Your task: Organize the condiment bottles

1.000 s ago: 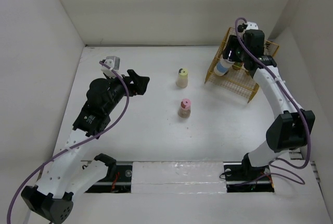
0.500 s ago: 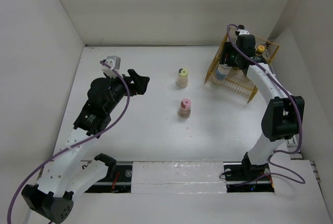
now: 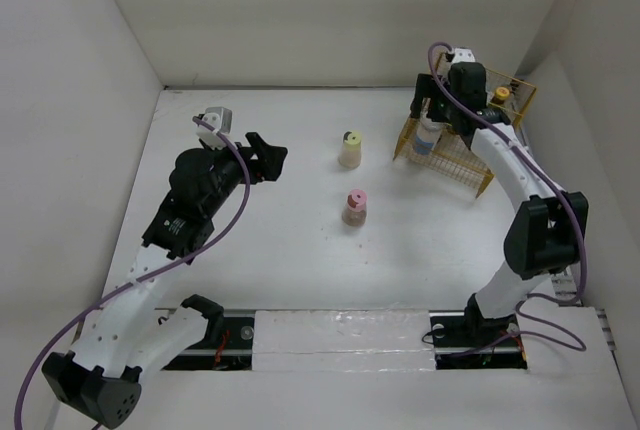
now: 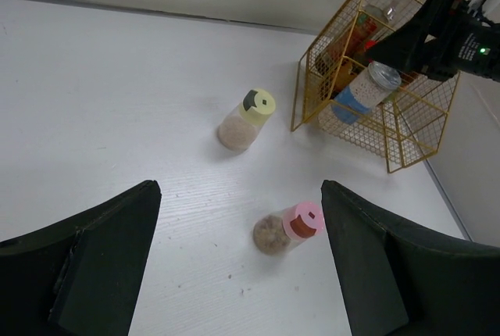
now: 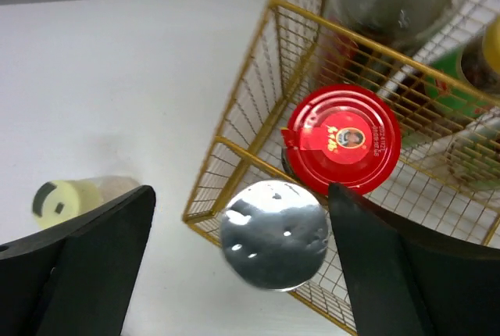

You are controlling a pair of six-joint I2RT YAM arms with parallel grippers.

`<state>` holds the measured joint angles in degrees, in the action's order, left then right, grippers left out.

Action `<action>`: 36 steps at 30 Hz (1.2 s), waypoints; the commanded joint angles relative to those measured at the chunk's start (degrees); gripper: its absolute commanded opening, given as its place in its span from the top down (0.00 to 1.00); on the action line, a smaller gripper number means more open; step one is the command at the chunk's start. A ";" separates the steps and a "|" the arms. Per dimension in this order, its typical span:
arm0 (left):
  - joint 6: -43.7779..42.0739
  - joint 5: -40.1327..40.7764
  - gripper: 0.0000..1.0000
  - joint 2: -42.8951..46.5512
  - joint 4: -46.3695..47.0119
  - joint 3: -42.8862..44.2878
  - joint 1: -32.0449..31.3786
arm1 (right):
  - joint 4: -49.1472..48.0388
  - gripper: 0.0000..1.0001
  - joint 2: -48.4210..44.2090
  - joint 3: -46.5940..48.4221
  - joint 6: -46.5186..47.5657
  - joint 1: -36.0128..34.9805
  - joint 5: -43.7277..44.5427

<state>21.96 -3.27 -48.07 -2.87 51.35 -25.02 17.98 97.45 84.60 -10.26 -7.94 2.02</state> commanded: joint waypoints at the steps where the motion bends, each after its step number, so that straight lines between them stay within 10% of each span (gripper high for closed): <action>1: -0.51 0.89 0.20 0.09 1.47 1.29 0.05 | -11.59 0.19 -9.69 -2.28 4.00 -7.30 2.98; 3: -0.51 0.89 0.21 0.09 1.47 1.29 0.05 | -13.13 0.32 -10.26 -3.64 4.89 -9.09 4.12; 4: -0.51 0.89 0.21 0.61 1.47 1.29 0.05 | -15.23 0.63 -10.26 -5.48 6.38 -12.85 4.74; 7: -0.51 0.89 0.26 0.61 1.47 1.29 0.05 | -15.78 0.75 -7.20 -5.50 7.62 -17.44 4.14; 12: -0.51 -0.25 0.39 0.00 1.47 1.29 0.05 | -13.50 0.17 1.93 -3.30 7.63 -20.71 1.85; 15: -0.51 0.37 0.39 0.00 1.47 1.29 0.05 | -12.97 0.01 4.06 -1.29 6.92 -20.71 0.09; 25: -0.51 0.37 0.34 -0.01 1.47 1.29 0.05 | -9.01 0.07 14.25 6.71 6.92 -20.71 -0.80; 29: -1.04 0.37 0.34 0.00 1.47 1.29 0.05 | -9.72 0.24 16.89 9.70 6.92 -20.18 -0.18; 36: -1.04 0.46 0.34 0.53 1.47 1.29 0.05 | -5.50 0.19 18.74 11.12 6.92 -19.56 1.49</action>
<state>21.52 -2.72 -48.62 -2.90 51.35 -25.02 11.57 115.90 94.78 -3.62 -28.03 2.13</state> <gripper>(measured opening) 0.655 0.804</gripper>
